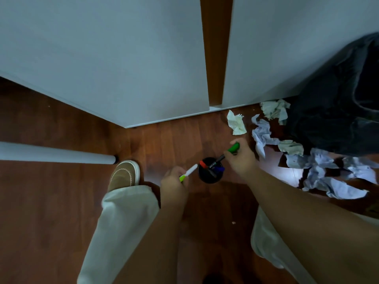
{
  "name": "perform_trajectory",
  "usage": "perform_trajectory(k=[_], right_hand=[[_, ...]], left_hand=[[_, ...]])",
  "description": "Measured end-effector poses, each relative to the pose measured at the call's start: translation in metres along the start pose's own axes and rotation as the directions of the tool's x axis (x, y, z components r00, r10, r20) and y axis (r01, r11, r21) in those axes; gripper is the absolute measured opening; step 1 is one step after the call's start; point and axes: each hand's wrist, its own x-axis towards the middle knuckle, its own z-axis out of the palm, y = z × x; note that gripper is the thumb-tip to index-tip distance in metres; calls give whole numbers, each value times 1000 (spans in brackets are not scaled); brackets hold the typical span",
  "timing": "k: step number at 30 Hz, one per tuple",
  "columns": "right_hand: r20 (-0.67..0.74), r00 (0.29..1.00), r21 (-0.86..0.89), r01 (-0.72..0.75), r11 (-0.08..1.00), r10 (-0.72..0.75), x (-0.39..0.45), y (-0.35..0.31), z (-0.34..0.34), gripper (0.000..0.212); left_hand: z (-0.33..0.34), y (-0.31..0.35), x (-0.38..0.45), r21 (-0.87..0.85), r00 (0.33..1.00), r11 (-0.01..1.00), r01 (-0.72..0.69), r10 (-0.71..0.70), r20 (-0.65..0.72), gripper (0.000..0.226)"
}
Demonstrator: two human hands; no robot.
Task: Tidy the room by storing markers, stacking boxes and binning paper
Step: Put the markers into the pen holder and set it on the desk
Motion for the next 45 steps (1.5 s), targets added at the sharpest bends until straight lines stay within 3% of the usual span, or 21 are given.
perform_trajectory(k=[4, 10, 17, 20, 23, 26, 29, 30, 35, 38, 45], right_hand=[[-3, 999, -105, 34, 994, -35, -16, -2, 10, 16], [52, 999, -191, 22, 981, -12, -23, 18, 16, 27], [12, 998, -135, -53, 989, 55, -42, 41, 24, 46], [-9, 994, -224, -110, 968, 111, -44, 51, 27, 30], [118, 955, -393, -206, 896, 271, -43, 54, 36, 6], [290, 903, -526, -126, 841, 317, -47, 55, 61, 27], [376, 879, -554, -40, 832, 292, -58, 50, 92, 17], [387, 878, -552, -25, 833, 282, -60, 48, 103, 24], [380, 886, -475, -57, 878, 264, -68, 33, 164, 31], [339, 900, -381, -137, 914, 275, -63, 26, 193, 36], [171, 926, -440, -234, 867, 336, -51, 17, 243, 62]], left_hand=[[-2, 10, -8, -63, 994, 992, -107, 105, -35, 10], [13, -4, -10, -31, 982, 984, -174, 176, 71, 21], [9, -19, -18, -146, 974, 983, -108, 134, 184, 48], [1, -29, -21, -107, 971, 990, -91, 112, 212, 50], [-8, -49, -22, 5, 963, 997, -79, 75, 261, 47], [-16, -70, -20, 91, 949, 996, -19, -11, 315, 37], [-17, -92, -13, 151, 919, 988, -5, -55, 390, 36], [-15, -100, -10, 168, 913, 986, -18, -52, 405, 38], [10, -157, 19, 227, 890, 974, -15, -91, 447, 34], [-11, -146, 22, 183, 881, 983, -10, -78, 466, 41], [-27, -174, 52, 233, 832, 970, -69, -73, 550, 57]])
